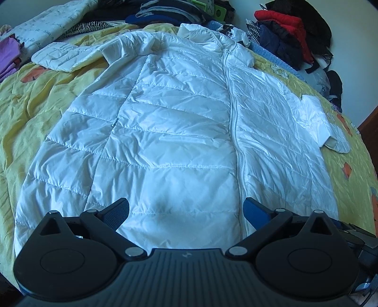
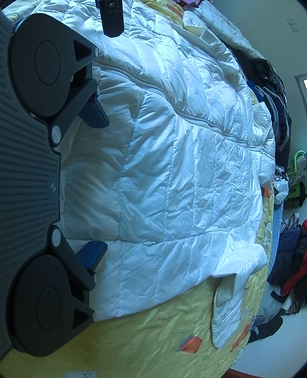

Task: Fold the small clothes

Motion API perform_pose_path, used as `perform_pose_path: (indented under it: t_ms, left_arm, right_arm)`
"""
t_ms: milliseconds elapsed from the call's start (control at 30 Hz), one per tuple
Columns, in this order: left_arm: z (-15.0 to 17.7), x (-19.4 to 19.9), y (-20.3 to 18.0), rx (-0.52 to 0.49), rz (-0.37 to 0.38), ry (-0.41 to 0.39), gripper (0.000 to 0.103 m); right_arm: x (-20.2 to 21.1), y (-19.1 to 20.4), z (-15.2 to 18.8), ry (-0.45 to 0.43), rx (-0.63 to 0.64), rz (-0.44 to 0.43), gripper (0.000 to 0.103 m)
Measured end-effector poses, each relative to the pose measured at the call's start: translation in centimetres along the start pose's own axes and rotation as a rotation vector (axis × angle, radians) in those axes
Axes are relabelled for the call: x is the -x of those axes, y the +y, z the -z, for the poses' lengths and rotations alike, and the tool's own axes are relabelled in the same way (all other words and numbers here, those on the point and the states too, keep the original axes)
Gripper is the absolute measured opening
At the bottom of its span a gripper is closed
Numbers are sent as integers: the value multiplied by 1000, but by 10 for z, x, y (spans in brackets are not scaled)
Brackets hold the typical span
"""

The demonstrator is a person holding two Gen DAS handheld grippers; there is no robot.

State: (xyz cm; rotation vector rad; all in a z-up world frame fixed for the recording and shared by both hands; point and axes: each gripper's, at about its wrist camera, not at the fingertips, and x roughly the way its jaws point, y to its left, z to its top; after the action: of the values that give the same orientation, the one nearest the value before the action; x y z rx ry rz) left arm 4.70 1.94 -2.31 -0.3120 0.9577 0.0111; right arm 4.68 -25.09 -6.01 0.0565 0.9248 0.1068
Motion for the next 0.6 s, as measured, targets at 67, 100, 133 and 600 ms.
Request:
perform_pose_path:
  t_ms: [67,100,133,600]
  left_arm:
    - [-2,-2,3,9,1,3,103]
    - [-3,-4,4,15,1,5,103]
    - [-3,-5,6,19,3,7,103]
    - [-11,-13,10,25,10,3,103]
  right_arm:
    - [-3,2,-3,3,12,4,103]
    - [-4,3,-4,4,16,7,103]
    - [-5,4,-5,5,20,9,103]
    - [-15,14,-12,17,61,14,103]
